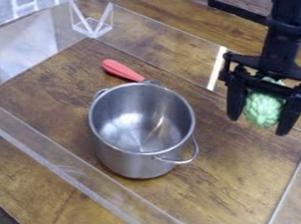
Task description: Remove the green object from the silver pot and put it on the table
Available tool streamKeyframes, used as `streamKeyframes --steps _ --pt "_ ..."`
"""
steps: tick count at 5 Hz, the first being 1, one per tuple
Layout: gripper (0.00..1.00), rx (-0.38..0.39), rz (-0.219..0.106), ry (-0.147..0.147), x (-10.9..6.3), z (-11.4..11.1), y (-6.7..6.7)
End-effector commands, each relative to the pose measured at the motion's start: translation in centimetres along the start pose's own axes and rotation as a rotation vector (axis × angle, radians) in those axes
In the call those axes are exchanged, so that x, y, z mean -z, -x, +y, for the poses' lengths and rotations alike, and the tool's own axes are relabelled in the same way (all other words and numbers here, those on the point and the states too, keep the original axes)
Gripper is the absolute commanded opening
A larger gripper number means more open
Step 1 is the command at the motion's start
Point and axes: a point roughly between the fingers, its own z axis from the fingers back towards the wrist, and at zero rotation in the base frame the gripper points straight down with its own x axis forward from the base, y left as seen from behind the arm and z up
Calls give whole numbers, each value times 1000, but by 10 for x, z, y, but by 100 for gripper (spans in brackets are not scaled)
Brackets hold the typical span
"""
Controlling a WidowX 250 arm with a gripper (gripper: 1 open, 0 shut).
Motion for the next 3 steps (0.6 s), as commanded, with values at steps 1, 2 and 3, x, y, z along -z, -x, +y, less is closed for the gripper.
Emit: streamKeyframes --steps 1,2,3 --pt "0 -3 -40 10 -11 7 -1" --pt "0 2 -28 0 8 12 2" --pt "0 8 -16 -8 28 16 2"
